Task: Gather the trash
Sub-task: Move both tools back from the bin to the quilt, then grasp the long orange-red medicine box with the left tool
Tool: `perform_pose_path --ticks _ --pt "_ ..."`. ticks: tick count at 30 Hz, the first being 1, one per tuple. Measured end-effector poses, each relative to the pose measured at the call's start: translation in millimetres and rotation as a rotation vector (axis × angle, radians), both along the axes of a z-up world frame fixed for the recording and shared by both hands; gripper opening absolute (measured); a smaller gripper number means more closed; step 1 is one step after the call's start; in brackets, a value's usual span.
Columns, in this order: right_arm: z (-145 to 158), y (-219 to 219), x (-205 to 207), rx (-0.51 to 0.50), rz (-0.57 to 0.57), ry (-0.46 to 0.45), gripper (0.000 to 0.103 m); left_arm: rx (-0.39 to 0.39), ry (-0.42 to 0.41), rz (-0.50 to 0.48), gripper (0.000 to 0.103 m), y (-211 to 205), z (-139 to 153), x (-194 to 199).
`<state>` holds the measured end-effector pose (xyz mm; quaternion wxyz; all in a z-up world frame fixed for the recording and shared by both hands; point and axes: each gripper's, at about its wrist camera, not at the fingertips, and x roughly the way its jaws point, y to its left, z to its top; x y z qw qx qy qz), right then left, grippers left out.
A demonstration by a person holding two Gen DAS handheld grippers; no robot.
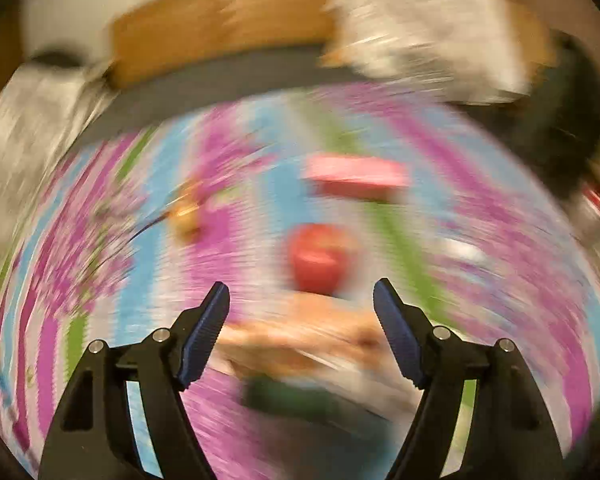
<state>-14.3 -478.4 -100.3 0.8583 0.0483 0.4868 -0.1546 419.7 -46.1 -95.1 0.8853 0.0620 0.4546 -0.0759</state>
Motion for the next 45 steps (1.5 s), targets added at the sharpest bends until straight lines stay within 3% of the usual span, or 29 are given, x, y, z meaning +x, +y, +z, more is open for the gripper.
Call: perform_pose_path --ticks 4,6,8,9,10,13,16,19,21,22,24,28,31,33,38,39,40,42,45 --pt "-10 26 7 -0.010 0.050 0.061 0.069 0.034 0.181 0.149 0.071 38 -48 72" --pt "-16 38 12 -0.003 0.077 0.084 0.070 0.100 0.269 0.166 0.071 42 -79 85" --pt "-21 47 19 0.011 0.101 0.097 0.070 0.164 0.342 0.123 0.072 42 -102 76" --pt "-23 49 22 0.018 0.110 0.097 0.070 0.167 0.385 0.089 0.072 41 -110 63" --pt "-24 51 26 0.026 0.122 0.095 0.070 0.148 0.365 0.059 0.072 42 -106 46" --pt "-29 58 38 0.042 0.159 0.087 0.070 0.002 0.406 -0.063 0.072 43 -92 -12" --pt "-33 67 52 0.056 0.198 0.081 0.070 -0.089 0.430 -0.179 0.073 44 -76 -105" --pt "-33 80 64 0.071 0.241 0.059 0.070 -0.087 0.407 -0.181 0.074 57 -68 -164" --pt "-31 92 70 0.079 0.274 0.047 0.070 -0.216 0.434 -0.161 0.074 82 -68 -197" --pt "-31 97 72 0.078 0.287 0.043 0.070 -0.235 0.441 -0.154 0.074 84 -68 -207" --pt "-29 108 77 0.079 0.314 0.032 0.070 -0.238 0.423 -0.134 0.074 92 -70 -233" --pt "-27 126 82 0.087 0.345 0.017 0.073 -0.246 0.352 -0.155 0.074 69 -62 -263" --pt "-24 138 82 0.070 0.367 0.012 0.076 -0.183 0.184 -0.091 0.083 38 -44 -264" --pt "-22 143 81 0.066 0.381 0.011 0.076 -0.210 0.112 -0.061 0.085 15 -36 -263" --pt "-18 142 73 0.061 0.381 0.006 0.077 -0.053 0.069 -0.099 0.087 -41 -54 -251" --pt "-17 141 71 0.063 0.378 0.005 0.077 -0.011 0.071 -0.105 0.084 -50 -61 -248" --pt "-18 141 69 0.065 0.377 0.006 0.077 0.027 0.077 -0.111 0.057 -55 -69 -246" --pt "-18 140 67 0.070 0.383 0.006 0.077 0.031 0.096 -0.126 0.057 -50 -76 -250" --pt "-17 144 66 0.082 0.405 0.002 0.077 -0.076 0.082 -0.102 0.056 -21 -64 -261"
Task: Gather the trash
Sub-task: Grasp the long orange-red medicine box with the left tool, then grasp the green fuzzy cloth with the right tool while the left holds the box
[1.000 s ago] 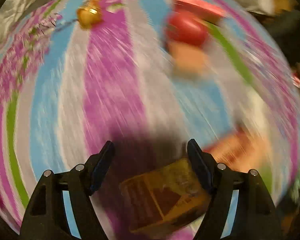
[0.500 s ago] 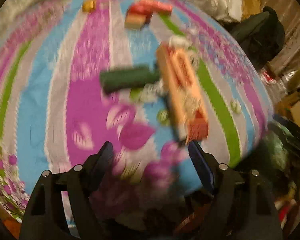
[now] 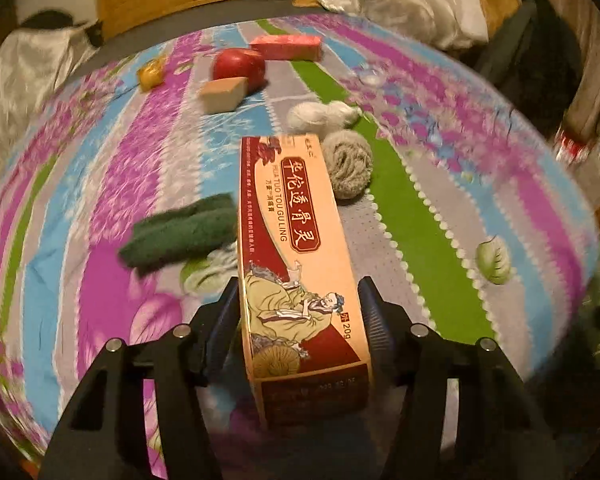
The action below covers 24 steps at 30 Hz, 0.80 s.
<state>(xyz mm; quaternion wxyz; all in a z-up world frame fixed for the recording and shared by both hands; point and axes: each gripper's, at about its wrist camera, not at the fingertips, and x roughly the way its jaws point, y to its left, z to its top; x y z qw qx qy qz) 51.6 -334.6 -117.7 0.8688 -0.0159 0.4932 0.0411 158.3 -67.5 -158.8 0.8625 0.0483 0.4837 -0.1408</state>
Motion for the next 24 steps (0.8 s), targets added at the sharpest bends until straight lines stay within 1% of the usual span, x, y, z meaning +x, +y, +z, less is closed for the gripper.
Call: perform_pose_path --ticks 2,3,4,5,6,8,11,12,14,17,19,20,23,24 --pt "-1 6 3 0.010 0.020 0.000 0.076 -0.052 -0.038 0.038 0.056 23 15 -15" --pt "-2 10 6 0.013 0.030 0.000 0.076 -0.068 -0.070 0.059 0.056 36 24 -24" --pt "-3 16 9 0.017 0.046 -0.001 0.076 -0.067 -0.112 0.087 0.056 51 34 -35" --pt "-3 24 13 0.024 0.072 -0.004 0.075 -0.054 -0.132 0.106 0.056 59 38 -40" --pt "-2 32 16 0.028 0.095 -0.008 0.074 -0.025 -0.163 0.144 0.056 73 45 -48" --pt "-1 52 25 0.034 0.161 -0.018 0.072 0.014 -0.190 0.208 0.056 95 52 -56" --pt "4 97 41 0.020 0.313 -0.060 0.072 0.011 -0.202 0.281 0.056 122 61 -61" --pt "6 118 48 0.011 0.381 -0.081 0.071 0.012 -0.208 0.300 0.056 128 62 -63" --pt "11 146 58 0.010 0.471 -0.106 0.071 0.006 -0.220 0.331 0.056 142 65 -67" --pt "21 194 78 0.024 0.594 -0.144 0.071 -0.047 -0.234 0.365 0.056 160 72 -73" --pt "23 219 91 0.046 0.651 -0.157 0.071 -0.078 -0.247 0.377 0.056 168 76 -76" --pt "24 227 95 0.049 0.663 -0.162 0.072 -0.080 -0.261 0.386 0.056 173 79 -78" --pt "18 260 119 0.075 0.686 -0.148 0.072 -0.058 -0.284 0.395 0.056 179 80 -79" --pt "12 273 131 0.096 0.682 -0.130 0.072 -0.050 -0.290 0.400 0.056 179 80 -78"
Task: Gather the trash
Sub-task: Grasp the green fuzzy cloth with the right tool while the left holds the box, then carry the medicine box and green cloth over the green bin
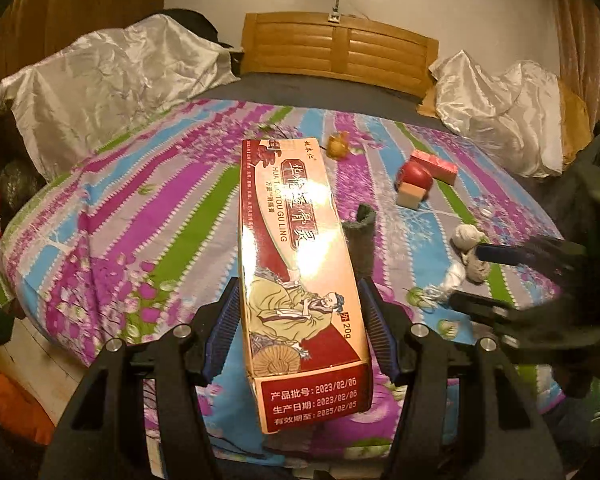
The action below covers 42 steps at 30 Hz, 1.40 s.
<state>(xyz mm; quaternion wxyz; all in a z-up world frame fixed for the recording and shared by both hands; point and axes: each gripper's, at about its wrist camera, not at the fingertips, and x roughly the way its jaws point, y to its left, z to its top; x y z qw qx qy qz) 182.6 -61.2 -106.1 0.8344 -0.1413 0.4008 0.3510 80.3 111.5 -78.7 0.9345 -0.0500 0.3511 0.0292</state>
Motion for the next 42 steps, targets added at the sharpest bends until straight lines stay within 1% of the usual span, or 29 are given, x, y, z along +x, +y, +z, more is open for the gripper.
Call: perform_pose_path --ticks 2,5,10,12,13,14,15,16,17,18,19,20,22,26,30,33,37,42 --pt "-12 23 17 0.007 -0.002 0.016 0.072 0.012 -0.012 0.011 0.056 5 1 -2" --pt "-29 54 42 -0.032 -0.008 0.014 0.072 0.021 -0.017 0.029 0.056 12 0 -6" --pt "-55 86 81 -0.059 -0.010 0.076 0.072 0.015 0.005 0.071 0.056 28 -6 -7" --pt "-64 96 93 -0.086 -0.002 0.100 0.070 0.006 0.014 0.085 0.056 33 -9 -7" --pt "-69 98 95 -0.094 0.003 0.109 0.067 0.007 0.016 0.088 0.056 34 -10 -6" --pt "-72 102 98 -0.098 0.018 0.127 0.066 0.011 0.016 0.090 0.056 35 -10 -6" --pt "-74 104 98 -0.097 0.029 0.130 0.066 0.014 0.015 0.090 0.057 35 -10 -6" --pt "-76 107 98 -0.100 0.041 0.130 0.063 0.018 0.016 0.089 0.057 36 -11 -6" --pt "-79 111 97 -0.114 0.059 0.135 0.048 0.022 0.018 0.090 0.057 35 -11 -5" --pt "-83 114 96 -0.144 0.075 0.142 0.038 0.025 0.022 0.092 0.057 34 -12 -5" --pt "-86 117 94 -0.161 0.086 0.149 0.023 0.029 0.030 0.096 0.057 33 -14 -4" --pt "-85 117 91 -0.154 0.093 0.147 0.019 0.030 0.036 0.098 0.057 32 -14 -4" --pt "-78 113 85 -0.138 0.093 0.145 0.016 0.024 0.043 0.098 0.057 31 -14 -3" --pt "-52 88 70 -0.065 0.062 0.144 0.015 0.017 0.036 0.075 0.057 21 -10 -2" --pt "-18 38 47 0.033 -0.033 0.153 0.015 0.016 0.049 0.030 0.057 3 -6 9" --pt "-1 -1 26 0.074 -0.112 0.163 0.015 0.017 0.062 -0.025 0.057 -21 -3 20" --pt "19 -61 -10 0.128 -0.233 0.175 0.015 0.047 0.067 -0.101 0.057 -58 0 32" --pt "45 -142 -50 0.186 -0.407 0.157 0.015 0.085 0.069 -0.220 0.057 -120 7 45"
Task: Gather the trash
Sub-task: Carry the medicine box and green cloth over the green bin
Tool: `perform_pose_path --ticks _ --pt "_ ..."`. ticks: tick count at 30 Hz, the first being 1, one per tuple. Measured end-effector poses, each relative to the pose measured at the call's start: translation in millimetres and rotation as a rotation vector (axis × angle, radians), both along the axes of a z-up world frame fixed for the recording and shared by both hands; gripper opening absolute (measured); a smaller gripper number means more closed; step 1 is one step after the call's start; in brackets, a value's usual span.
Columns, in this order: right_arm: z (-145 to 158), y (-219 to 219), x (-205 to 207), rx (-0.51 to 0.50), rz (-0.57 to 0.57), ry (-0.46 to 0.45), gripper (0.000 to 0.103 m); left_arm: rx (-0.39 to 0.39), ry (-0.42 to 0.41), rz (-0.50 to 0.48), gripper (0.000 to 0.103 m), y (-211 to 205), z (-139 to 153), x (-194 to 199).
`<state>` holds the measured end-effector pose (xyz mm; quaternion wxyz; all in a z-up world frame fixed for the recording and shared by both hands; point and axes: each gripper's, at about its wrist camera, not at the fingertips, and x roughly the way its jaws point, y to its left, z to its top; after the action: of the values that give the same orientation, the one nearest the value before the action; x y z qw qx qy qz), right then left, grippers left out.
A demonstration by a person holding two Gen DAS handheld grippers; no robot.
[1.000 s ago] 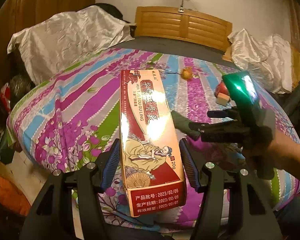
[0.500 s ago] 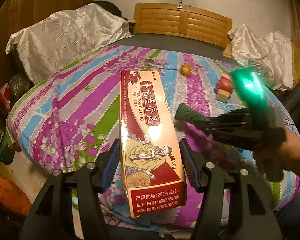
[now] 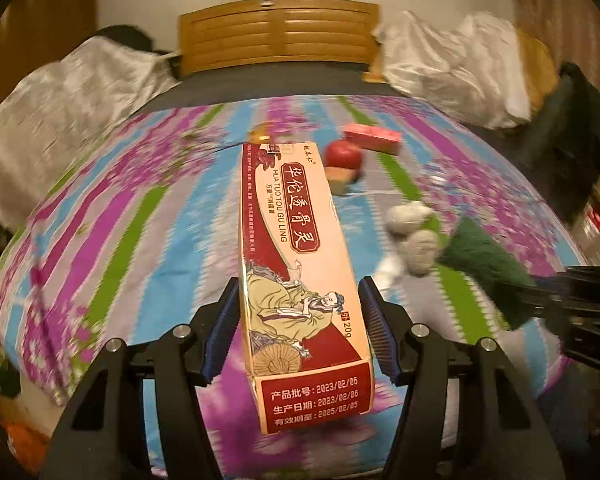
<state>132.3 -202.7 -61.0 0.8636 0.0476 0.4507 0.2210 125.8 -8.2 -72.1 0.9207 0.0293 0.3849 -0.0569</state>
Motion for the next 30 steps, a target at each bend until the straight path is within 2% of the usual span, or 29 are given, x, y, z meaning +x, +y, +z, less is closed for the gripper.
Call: perform_pose_path --ticks 8,17,30 --pt "50 -118 -58 0.038 -0.266 -0.106 0.015 0.061 -0.028 -0.178 0.057 -94 17 10" --pt "63 -230 -116 0.022 -0.533 -0.144 0.015 0.105 -0.111 -0.391 0.057 -207 46 2" --pt "82 -376 -245 -0.049 -0.964 -0.203 0.015 0.115 -0.170 -0.735 0.057 -365 61 -47"
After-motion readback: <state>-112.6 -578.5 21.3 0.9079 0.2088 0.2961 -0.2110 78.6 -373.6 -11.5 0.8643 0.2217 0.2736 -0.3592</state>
